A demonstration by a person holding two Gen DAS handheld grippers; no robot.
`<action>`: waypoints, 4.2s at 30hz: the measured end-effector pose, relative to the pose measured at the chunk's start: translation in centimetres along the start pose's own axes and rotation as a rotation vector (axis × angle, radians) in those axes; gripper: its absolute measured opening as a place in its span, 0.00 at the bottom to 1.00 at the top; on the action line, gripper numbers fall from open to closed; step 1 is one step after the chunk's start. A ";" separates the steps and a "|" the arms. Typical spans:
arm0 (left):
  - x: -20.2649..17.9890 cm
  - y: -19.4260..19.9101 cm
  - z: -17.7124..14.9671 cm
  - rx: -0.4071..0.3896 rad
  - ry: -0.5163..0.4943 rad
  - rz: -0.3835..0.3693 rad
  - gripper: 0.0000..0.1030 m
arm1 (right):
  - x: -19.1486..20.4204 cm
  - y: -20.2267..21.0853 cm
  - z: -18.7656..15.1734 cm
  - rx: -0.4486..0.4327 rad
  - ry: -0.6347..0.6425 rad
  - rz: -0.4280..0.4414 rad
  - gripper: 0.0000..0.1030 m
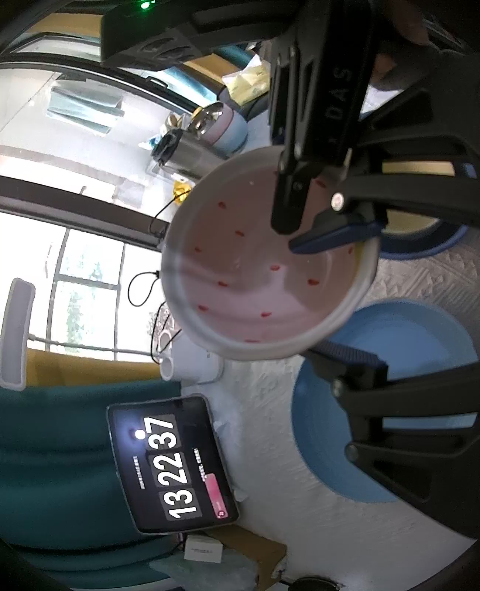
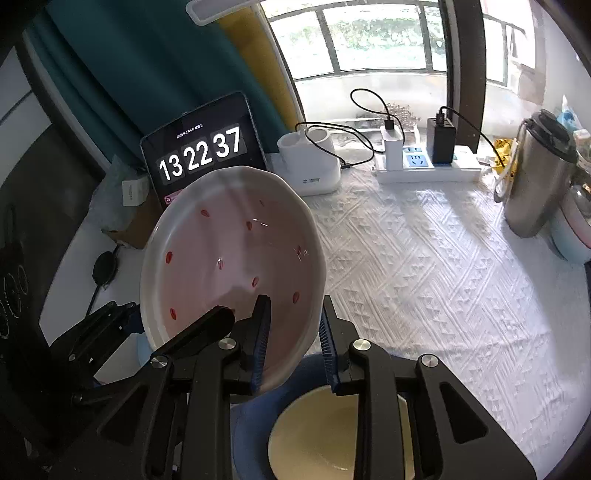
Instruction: Organize plates and bowls
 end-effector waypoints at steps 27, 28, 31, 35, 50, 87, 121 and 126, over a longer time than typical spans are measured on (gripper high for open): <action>-5.4 0.9 -3.3 0.016 -0.076 -0.008 0.46 | -3.4 2.5 -5.4 -0.025 -0.066 0.021 0.27; -5.5 0.9 -3.3 0.018 -0.078 -0.009 0.46 | -3.5 2.6 -5.6 -0.025 -0.068 0.021 0.27; -5.9 0.6 -3.7 0.028 -0.083 -0.011 0.46 | -3.9 2.7 -6.2 -0.024 -0.075 0.021 0.27; -6.4 0.2 -4.5 0.046 -0.087 -0.016 0.46 | -4.5 2.6 -7.0 -0.017 -0.085 0.022 0.27; -8.1 -1.3 -7.2 0.095 -0.112 -0.023 0.46 | -6.2 1.6 -10.2 0.018 -0.133 0.026 0.27; -7.3 -1.4 -9.7 0.115 -0.146 -0.030 0.46 | -4.4 0.7 -12.1 0.097 -0.076 -0.145 0.30; -4.3 0.7 -8.2 0.053 -0.083 -0.008 0.47 | -5.9 3.6 -12.3 0.002 -0.057 -0.196 0.40; -3.0 0.8 -8.0 0.044 -0.052 0.019 0.47 | -6.7 4.6 -12.4 -0.056 -0.054 -0.204 0.40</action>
Point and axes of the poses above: each gripper's, at about its wrist camera, not at the fingertips, and y roughly against the way its jaws point, x to its left, z to its top, the point moved 4 cm from there along -y, roughly the way its jaws point, and after that the axes turned 13 degrees about x, right-handed, at the moved point
